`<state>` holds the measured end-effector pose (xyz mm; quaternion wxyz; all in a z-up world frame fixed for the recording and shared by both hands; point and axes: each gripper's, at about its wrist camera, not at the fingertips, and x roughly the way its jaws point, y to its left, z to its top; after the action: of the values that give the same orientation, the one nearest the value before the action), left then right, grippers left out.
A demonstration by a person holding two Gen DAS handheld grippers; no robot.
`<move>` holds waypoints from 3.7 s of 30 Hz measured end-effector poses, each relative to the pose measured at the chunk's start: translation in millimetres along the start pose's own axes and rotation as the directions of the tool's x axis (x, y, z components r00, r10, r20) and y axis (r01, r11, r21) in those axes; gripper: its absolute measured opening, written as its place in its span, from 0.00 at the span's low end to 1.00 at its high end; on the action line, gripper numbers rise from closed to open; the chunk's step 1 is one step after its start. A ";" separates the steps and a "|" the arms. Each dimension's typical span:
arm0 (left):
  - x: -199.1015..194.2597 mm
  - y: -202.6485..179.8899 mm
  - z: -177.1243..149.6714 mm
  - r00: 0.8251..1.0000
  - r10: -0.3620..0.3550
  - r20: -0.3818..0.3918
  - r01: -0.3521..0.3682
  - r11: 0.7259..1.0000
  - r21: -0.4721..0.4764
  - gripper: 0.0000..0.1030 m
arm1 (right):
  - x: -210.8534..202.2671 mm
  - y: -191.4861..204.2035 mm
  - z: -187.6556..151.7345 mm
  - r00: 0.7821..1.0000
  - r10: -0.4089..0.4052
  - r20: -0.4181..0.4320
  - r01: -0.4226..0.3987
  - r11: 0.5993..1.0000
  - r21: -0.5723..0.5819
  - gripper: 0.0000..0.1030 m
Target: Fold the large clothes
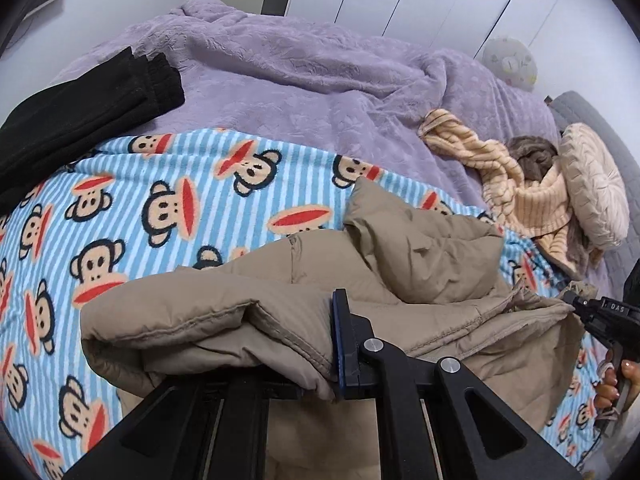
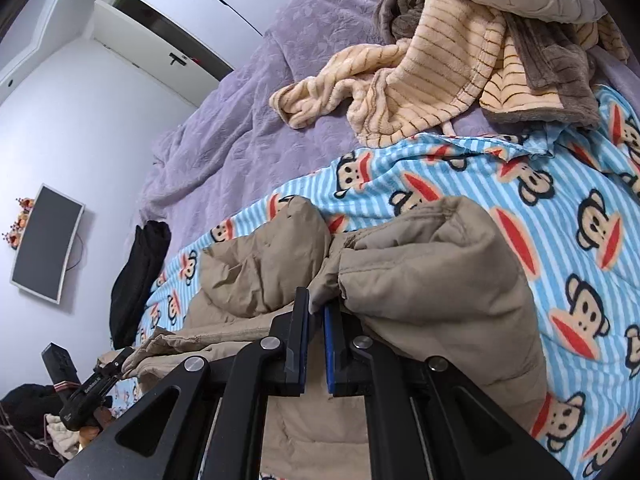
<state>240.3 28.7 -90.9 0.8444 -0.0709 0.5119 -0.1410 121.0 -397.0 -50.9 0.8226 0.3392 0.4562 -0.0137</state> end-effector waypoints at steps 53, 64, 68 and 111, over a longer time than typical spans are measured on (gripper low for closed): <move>81.5 12.9 6.1 0.957 0.274 0.089 -0.284 0.952 0.116 0.58 | 136.3 1.5 0.3 0.977 -0.208 -0.046 0.187 0.942 -0.280 0.03; 115.6 52.4 12.6 0.940 0.341 0.031 -0.341 0.940 0.010 0.61 | 121.9 -88.5 19.9 0.956 -0.293 0.008 0.293 0.955 -0.038 0.02; 107.5 51.0 14.3 0.935 0.354 0.020 -0.355 0.935 0.004 0.62 | 134.0 -81.5 22.2 0.941 -0.337 0.013 0.337 0.938 -0.086 0.02; -32.7 17.1 -152.4 0.927 0.333 -0.172 -0.336 0.942 0.012 0.99 | -10.2 -70.0 -180.2 0.987 -0.130 -0.099 0.146 0.974 0.174 0.78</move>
<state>94.0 58.8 -138.7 0.8083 0.0222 0.5883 0.0042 -41.8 -351.0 -145.0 0.7647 0.3802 0.5110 -0.0974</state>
